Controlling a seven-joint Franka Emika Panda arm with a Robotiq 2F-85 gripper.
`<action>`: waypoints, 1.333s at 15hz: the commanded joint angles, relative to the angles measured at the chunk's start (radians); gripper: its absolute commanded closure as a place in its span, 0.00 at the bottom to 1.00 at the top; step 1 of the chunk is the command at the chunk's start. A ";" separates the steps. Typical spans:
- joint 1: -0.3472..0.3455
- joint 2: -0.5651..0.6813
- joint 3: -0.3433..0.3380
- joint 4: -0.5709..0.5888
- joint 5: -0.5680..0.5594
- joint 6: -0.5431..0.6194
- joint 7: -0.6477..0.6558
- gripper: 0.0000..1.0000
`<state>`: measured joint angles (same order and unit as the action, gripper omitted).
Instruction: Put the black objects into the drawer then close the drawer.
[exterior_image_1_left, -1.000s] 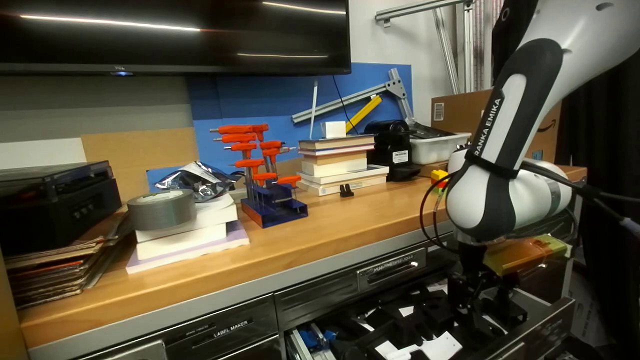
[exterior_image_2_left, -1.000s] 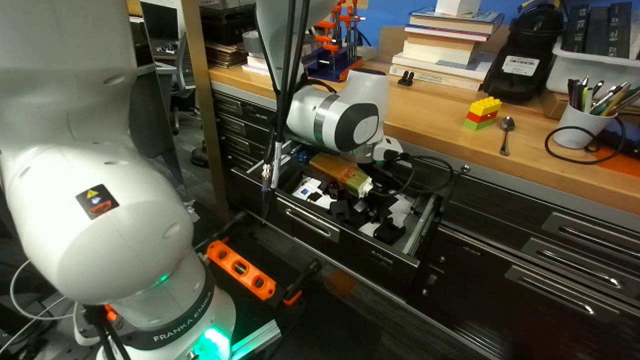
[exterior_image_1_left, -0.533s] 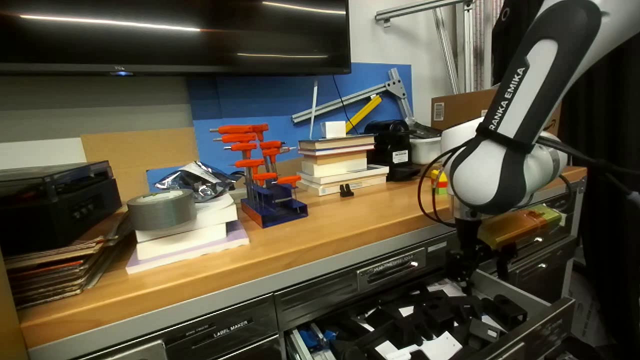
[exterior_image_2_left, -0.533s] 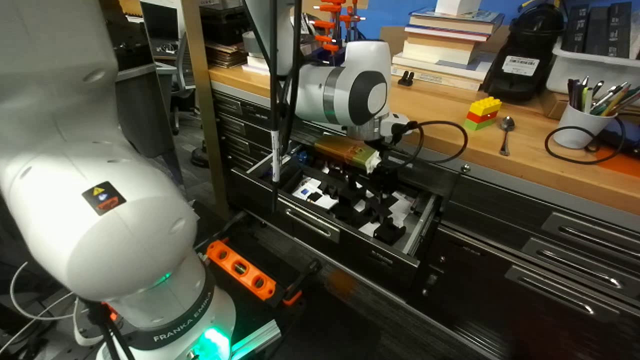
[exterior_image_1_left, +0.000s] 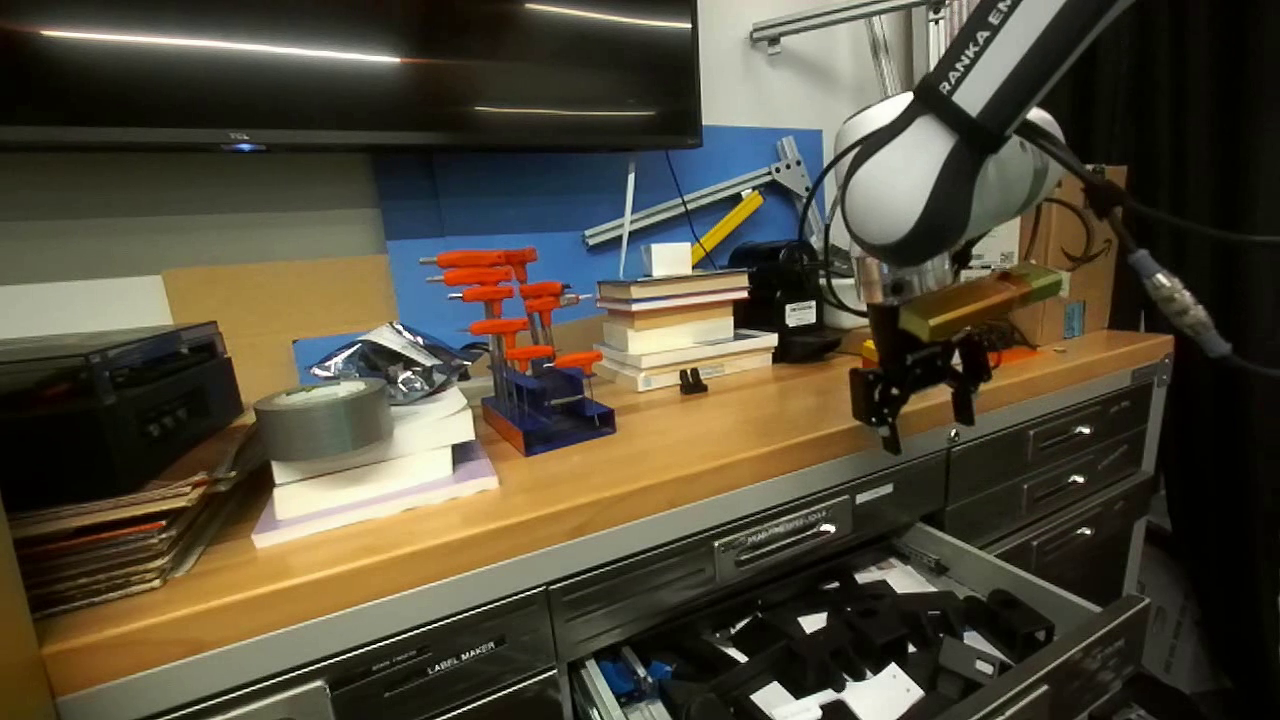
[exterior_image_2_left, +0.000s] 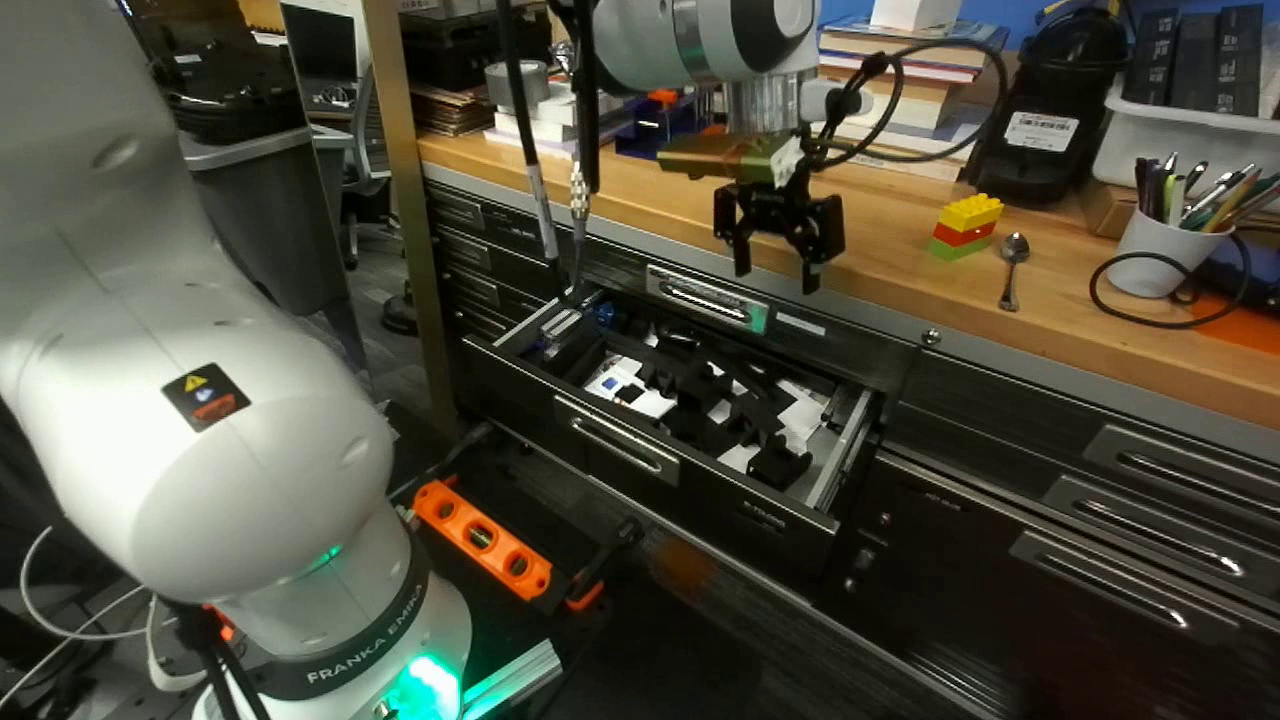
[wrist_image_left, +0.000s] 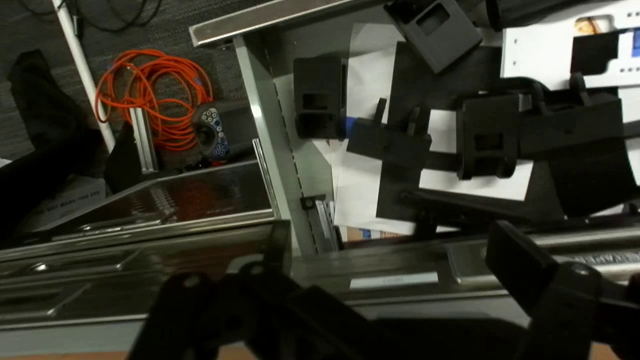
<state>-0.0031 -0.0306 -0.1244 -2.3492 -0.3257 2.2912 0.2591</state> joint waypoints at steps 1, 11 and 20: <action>-0.017 0.004 0.038 0.121 0.017 -0.071 -0.021 0.00; -0.009 0.141 0.077 0.279 0.077 0.221 -0.142 0.00; -0.047 0.354 0.163 0.458 0.411 0.331 -0.437 0.00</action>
<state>-0.0164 0.2556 -0.0065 -1.9844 -0.0021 2.6213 -0.0864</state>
